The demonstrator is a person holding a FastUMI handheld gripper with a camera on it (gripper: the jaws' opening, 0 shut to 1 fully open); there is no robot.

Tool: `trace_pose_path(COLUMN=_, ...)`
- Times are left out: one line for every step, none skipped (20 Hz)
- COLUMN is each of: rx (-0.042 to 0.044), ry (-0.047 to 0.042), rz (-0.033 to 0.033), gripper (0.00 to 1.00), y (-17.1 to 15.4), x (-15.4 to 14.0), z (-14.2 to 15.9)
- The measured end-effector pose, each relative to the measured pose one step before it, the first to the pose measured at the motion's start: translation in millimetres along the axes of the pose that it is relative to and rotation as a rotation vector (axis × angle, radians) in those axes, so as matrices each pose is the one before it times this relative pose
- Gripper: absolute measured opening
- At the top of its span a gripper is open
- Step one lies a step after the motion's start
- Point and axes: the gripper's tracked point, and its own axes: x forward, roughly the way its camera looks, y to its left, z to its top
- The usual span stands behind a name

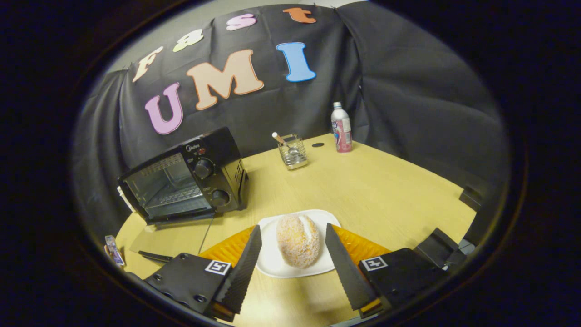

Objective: Open the toaster oven, put the food inside, and close the toaster oven door.

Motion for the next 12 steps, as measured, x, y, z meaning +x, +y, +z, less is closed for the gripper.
trace_pose_path(rx=-0.01875, ry=0.00470, rz=0.00179, gripper=0.89, y=-0.41, x=2.37, z=-3.55)
trace_pose_path(rx=-0.01009, ry=0.00606, rz=0.00757, gripper=0.89, y=3.20, x=1.85, z=-3.85)
trace_pose_path(rx=-0.00235, ry=0.01073, rz=0.01189, gripper=0.89, y=3.08, x=1.80, z=-4.25)
trace_pose_path(rx=-0.00024, ry=0.01359, rz=0.01390, gripper=0.89, y=1.90, x=2.93, z=-4.27)
trace_pose_path(rx=-0.00274, ry=0.01397, rz=0.00719, gripper=0.89, y=1.96, x=2.58, z=-4.33)
trace_pose_path(rx=-0.00520, ry=0.00906, rz=-0.00681, gripper=0.89, y=0.45, x=4.00, z=-4.31)
trace_pose_path(rx=-0.00586, ry=0.00560, rz=-0.01778, gripper=0.89, y=-2.16, x=2.54, z=-0.79)
trace_pose_path(rx=0.00078, ry=0.00730, rz=-0.01665, gripper=0.89, y=-3.40, x=2.57, z=-0.23)
trace_pose_path(rx=0.00955, ry=0.00523, rz=-0.00332, gripper=0.89, y=-0.42, x=2.17, z=0.25)
trace_pose_path(rx=0.00999, ry=0.00695, rz=0.00194, gripper=0.89, y=1.58, x=0.80, z=-0.19)
trace_pose_path(rx=0.00451, ry=0.00825, rz=-0.00161, gripper=0.89, y=0.38, x=1.25, z=-0.95)
trace_pose_path(rx=-0.00362, ry=0.00642, rz=-0.00623, gripper=0.89, y=-1.32, x=2.81, z=-1.61)
